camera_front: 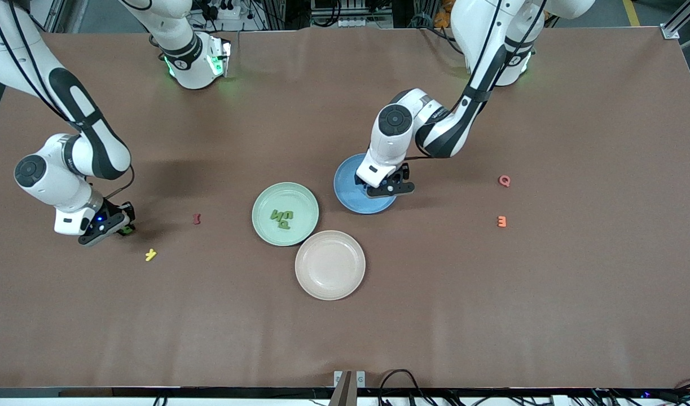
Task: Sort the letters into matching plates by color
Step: 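Release the g on the blue plate while the right lifts B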
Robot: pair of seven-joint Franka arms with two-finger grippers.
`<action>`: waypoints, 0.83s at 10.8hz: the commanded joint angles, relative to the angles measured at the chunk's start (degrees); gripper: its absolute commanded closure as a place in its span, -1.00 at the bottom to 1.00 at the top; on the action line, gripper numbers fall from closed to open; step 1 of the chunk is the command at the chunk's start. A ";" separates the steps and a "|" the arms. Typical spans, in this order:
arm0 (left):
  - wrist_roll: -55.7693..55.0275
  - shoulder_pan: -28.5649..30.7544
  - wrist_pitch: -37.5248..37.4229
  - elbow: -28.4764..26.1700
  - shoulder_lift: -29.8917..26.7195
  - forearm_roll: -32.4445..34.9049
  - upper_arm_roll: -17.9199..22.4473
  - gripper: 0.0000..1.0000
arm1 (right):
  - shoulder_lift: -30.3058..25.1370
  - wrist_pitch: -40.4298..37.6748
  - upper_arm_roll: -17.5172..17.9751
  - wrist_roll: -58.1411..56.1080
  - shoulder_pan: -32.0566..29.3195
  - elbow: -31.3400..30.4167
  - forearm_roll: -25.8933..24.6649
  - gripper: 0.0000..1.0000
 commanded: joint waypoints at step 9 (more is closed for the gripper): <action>0.64 4.70 -11.79 7.44 -3.05 1.78 -0.67 -1.00 | 1.18 0.02 1.19 0.33 -0.75 1.09 7.75 0.46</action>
